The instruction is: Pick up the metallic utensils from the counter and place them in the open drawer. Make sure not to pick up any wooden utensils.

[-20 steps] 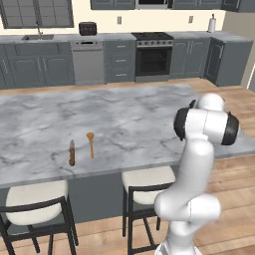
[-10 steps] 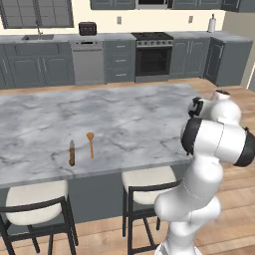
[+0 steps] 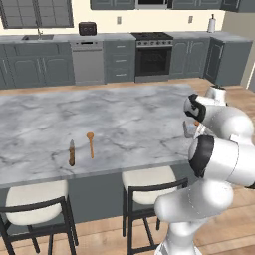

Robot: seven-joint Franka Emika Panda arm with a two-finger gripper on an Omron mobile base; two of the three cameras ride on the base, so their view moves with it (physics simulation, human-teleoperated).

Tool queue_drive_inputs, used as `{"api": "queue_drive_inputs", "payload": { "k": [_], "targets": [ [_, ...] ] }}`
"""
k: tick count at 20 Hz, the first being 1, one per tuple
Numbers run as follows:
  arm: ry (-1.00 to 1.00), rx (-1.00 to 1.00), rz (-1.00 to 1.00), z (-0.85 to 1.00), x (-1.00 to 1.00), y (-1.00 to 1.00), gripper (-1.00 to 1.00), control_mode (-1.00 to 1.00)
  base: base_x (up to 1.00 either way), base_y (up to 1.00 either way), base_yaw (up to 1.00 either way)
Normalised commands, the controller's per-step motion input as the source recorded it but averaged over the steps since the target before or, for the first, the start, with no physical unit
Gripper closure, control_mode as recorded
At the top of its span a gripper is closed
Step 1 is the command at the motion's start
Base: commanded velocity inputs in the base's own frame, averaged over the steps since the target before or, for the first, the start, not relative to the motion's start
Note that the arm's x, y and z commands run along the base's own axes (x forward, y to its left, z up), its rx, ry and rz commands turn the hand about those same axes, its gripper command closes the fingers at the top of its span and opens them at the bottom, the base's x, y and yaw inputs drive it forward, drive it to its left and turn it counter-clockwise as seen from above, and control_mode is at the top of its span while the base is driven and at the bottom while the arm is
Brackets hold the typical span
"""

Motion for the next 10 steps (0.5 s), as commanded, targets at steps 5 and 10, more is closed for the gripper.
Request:
{"api": "queue_drive_inputs", "payload": {
  "k": [5,10],
  "targets": [
    [-0.01,0.0,0.36,0.24,-0.38,0.3,1.0,-1.0,0.0,0.0,0.0],
    [0.0,0.0,0.27,0.41,-0.47,0.27,1.0,-1.0,0.0,0.0,0.0]
  ]
}}
